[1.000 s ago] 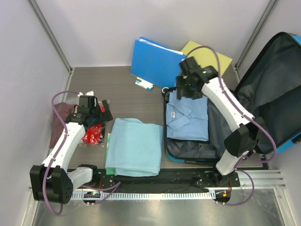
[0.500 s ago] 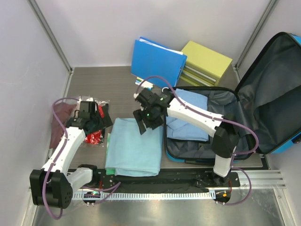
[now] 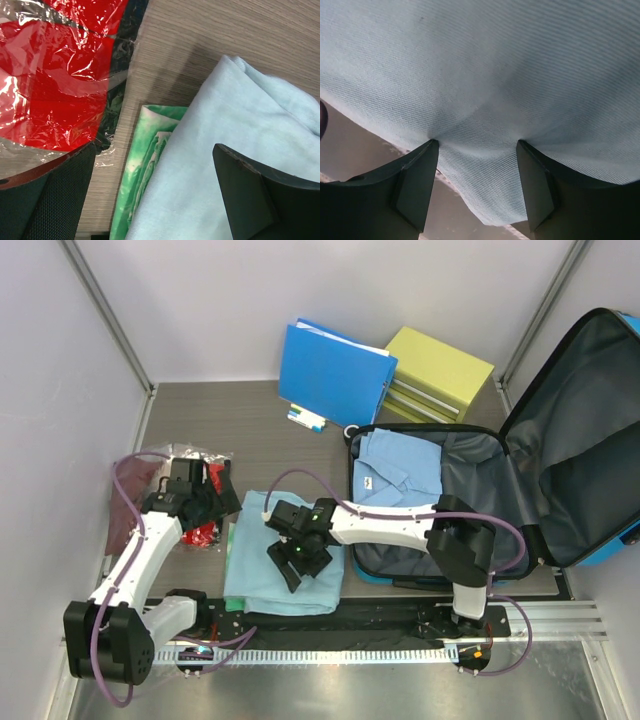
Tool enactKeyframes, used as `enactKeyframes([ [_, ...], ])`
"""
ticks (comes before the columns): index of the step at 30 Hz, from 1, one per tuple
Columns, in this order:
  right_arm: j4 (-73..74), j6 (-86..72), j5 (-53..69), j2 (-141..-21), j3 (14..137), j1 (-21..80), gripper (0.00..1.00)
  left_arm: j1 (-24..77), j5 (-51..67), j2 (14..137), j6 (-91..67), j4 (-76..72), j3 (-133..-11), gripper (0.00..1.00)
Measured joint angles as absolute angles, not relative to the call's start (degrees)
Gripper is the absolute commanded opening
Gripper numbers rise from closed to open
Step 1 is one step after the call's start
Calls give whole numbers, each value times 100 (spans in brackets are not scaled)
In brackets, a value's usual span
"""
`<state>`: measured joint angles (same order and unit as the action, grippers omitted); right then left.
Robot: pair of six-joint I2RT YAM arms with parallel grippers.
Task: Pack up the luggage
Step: Move the household item to the center of the board.
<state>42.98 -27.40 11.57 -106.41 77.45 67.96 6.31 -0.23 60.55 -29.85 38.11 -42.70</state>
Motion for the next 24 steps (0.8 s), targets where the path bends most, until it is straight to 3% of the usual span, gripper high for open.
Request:
enactKeyframes([
  [10, 4685, -3382, 1570, -11240, 8276, 6316, 69, 633, 148, 6058, -3015, 3804, -4270, 100],
  [20, 5544, -3242, 1968, -12324, 9810, 5551, 69, 633, 172, 6086, -3190, 3809, -4265, 100],
  [24, 5513, -3120, 1752, -12490, 10154, 5367, 69, 633, 185, 6294, -3382, 3806, -4239, 93],
])
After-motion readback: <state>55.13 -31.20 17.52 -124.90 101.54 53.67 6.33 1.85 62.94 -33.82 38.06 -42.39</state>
